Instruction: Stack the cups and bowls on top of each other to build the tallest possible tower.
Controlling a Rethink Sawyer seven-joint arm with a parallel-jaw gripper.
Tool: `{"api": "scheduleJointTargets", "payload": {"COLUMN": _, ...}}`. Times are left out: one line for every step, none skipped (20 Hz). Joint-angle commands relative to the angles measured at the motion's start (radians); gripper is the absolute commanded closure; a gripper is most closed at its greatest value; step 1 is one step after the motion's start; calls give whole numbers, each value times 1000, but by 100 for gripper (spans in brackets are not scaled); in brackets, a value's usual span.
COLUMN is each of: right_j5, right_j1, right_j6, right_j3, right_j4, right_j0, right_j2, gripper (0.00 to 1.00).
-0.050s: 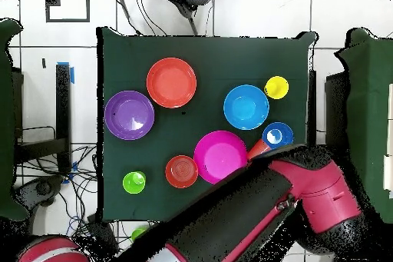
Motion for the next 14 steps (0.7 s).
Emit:
{"api": "scheduleJointTargets", "payload": {"right_j5": 20, "right_j1": 12, "right_j6": -107, "right_j3": 103, "right_j4": 65, "right_j0": 35, "right_j2": 219, "gripper": 0}}
{"api": "scheduleJointTargets", "payload": {"right_j5": 25, "right_j1": 17, "right_j6": -99, "right_j3": 107, "right_j4": 68, "right_j0": 40, "right_j2": 224, "gripper": 0}}
{"api": "scheduleJointTargets", "payload": {"right_j5": 31, "right_j1": 22, "right_j6": -92, "right_j3": 111, "right_j4": 71, "right_j0": 44, "right_j2": 229, "gripper": 0}}
{"api": "scheduleJointTargets", "payload": {"right_j5": 40, "right_j1": 23, "right_j6": -88, "right_j3": 115, "right_j4": 79, "right_j0": 48, "right_j2": 232, "gripper": 0}}
{"api": "scheduleJointTargets", "payload": {"right_j5": 53, "right_j1": 27, "right_j6": -82, "right_j3": 119, "right_j4": 90, "right_j0": 53, "right_j2": 237, "gripper": 0}}
{"api": "scheduleJointTargets", "payload": {"right_j5": 60, "right_j1": 29, "right_j6": -78, "right_j3": 122, "right_j4": 96, "right_j0": 57, "right_j2": 241, "gripper": 0}}
{"api": "scheduleJointTargets", "payload": {"right_j5": 71, "right_j1": 30, "right_j6": -76, "right_j3": 126, "right_j4": 107, "right_j0": 60, "right_j2": 247, "gripper": 0}}
{"api": "scheduleJointTargets", "payload": {"right_j5": 82, "right_j1": 31, "right_j6": -74, "right_j3": 130, "right_j4": 118, "right_j0": 63, "right_j2": 252, "gripper": 0}}
{"api": "scheduleJointTargets", "payload": {"right_j5": 96, "right_j1": 37, "right_j6": -67, "right_j3": 131, "right_j4": 128, "right_j0": 68, "right_j2": 255, "gripper": 0}}
{"api": "scheduleJointTargets", "payload": {"right_j5": 104, "right_j1": 41, "right_j6": -61, "right_j3": 131, "right_j4": 138, "right_j0": 73, "right_j2": 257, "gripper": 0}}
{"api": "scheduleJointTargets", "payload": {"right_j5": 111, "right_j1": 44, "right_j6": -56, "right_j3": 132, "right_j4": 147, "right_j0": 77, "right_j2": 259, "gripper": 0}}
{"api": "scheduleJointTargets", "payload": {"right_j5": 115, "right_j1": 48, "right_j6": -51, "right_j3": 131, "right_j4": 151, "right_j0": 82, "right_j2": 258, "gripper": 0}}
{"api": "scheduleJointTargets", "payload": {"right_j5": 115, "right_j1": 51, "right_j6": -41, "right_j3": 130, "right_j4": 156, "right_j0": 87, "right_j2": 259, "gripper": 0}}
{"api": "scheduleJointTargets", "payload": {"right_j5": 113, "right_j1": 52, "right_j6": -36, "right_j3": 129, "right_j4": 157, "right_j0": 91, "right_j2": 258, "gripper": 0}}
